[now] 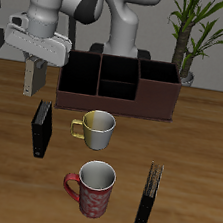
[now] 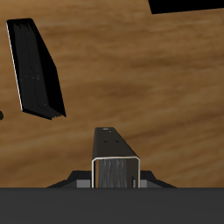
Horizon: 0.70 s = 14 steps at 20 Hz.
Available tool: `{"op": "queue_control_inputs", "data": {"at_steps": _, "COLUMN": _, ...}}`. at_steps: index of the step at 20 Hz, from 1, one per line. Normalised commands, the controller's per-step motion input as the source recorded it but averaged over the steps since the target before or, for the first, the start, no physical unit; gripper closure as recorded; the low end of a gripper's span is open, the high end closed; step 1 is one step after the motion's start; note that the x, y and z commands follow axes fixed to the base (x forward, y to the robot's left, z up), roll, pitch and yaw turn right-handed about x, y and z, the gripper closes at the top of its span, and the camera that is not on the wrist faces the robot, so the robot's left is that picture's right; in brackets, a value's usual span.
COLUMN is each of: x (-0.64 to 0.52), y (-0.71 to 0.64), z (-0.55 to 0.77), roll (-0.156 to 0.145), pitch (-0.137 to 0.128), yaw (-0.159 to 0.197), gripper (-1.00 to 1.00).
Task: Place the yellow book into the back desk caddy's right compartment
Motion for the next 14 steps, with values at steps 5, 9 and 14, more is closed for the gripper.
{"op": "queue_control_inputs", "data": {"at_steps": 5, "x": -0.12, "y": 0.11, "z": 0.33, "roll": -0.006, "pitch": -0.035, "yaw": 0.019, "gripper": 1.00}}
{"op": "queue_control_inputs", "data": {"at_steps": 9, "x": -0.11, "y": 0.16, "z": 0.33, "roll": 0.000, "pitch": -0.035, "yaw": 0.010, "gripper": 1.00}}
{"op": "queue_control_inputs", "data": {"at_steps": 14, "x": -0.13, "y": 0.24, "z": 0.29, "roll": 0.031, "pitch": -0.039, "yaw": 0.021, "gripper": 1.00}}
